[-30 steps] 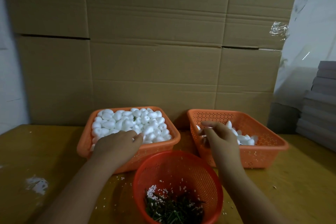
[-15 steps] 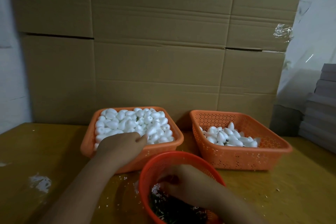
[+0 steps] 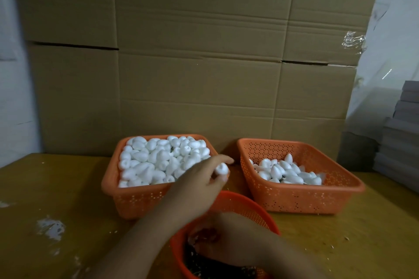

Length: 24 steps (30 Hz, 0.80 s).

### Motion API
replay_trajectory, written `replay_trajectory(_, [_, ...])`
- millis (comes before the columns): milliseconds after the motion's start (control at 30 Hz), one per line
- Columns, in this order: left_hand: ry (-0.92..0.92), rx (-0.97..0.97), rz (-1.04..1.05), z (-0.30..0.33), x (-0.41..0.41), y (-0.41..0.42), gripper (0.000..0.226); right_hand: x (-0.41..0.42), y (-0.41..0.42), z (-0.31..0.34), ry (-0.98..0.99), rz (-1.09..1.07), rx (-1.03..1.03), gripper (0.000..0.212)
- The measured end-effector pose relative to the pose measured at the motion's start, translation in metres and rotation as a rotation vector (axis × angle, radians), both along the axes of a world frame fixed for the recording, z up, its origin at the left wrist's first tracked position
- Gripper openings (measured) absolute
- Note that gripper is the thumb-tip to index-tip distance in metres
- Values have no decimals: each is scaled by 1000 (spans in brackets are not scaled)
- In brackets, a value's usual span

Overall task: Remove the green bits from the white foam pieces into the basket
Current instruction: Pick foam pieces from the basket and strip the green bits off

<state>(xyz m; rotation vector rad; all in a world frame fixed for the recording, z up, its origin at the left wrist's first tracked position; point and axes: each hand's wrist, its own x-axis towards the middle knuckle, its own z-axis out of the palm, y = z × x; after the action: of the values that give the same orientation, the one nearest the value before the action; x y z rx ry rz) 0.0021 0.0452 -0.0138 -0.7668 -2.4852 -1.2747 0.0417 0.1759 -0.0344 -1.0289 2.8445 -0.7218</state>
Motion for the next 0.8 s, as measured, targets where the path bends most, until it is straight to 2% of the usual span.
replay_trajectory(67, [-38, 83, -50, -5, 6, 13, 27, 3, 3, -4, -9, 13, 61, 39])
replay_trajectory(133, [-25, 108, -62, -13, 10, 20, 25, -1, -9, -19, 2, -153, 208, 36])
replay_trajectory(167, [2, 96, -47, -17, 10, 21, 23, 5, 6, -22, -107, -162, 401, 24])
replay_trajectory(200, [23, 87, -27, -21, 10, 20, 20, 4, -5, -22, -250, -329, 657, 17])
replay_trajectory(233, [26, 91, -9, -24, 8, 19, 17, 1, -7, -23, -222, -433, 757, 13])
replay_trajectory(267, [16, 111, 8, -27, 5, 17, 13, -1, -4, -25, -182, -298, 642, 10])
replay_trajectory(300, [8, 138, 21, -28, 3, 16, 9, -4, 5, -40, 4, -108, 426, 12])
replay_trajectory(333, [10, 158, 32, -28, 1, 15, 6, 0, -6, -38, 101, -112, 235, 20])
replay_trajectory(367, [19, 167, 43, -28, 0, 15, 4, 7, -11, -17, 23, -119, 154, 32])
replay_trajectory(400, [26, 168, 54, -28, 0, 15, 5, 7, -10, -11, -17, -64, 121, 42])
replay_trajectory(467, [33, 173, 69, -27, 1, 16, 9, 3, -10, -11, 103, -5, 69, 48])
replay_trajectory(600, [71, 178, 120, -27, 3, 17, 25, 3, -7, -9, 119, 53, -31, 43])
replay_trajectory(800, [138, 70, 161, -24, 7, 16, 16, 2, -7, -12, 157, 47, -45, 44])
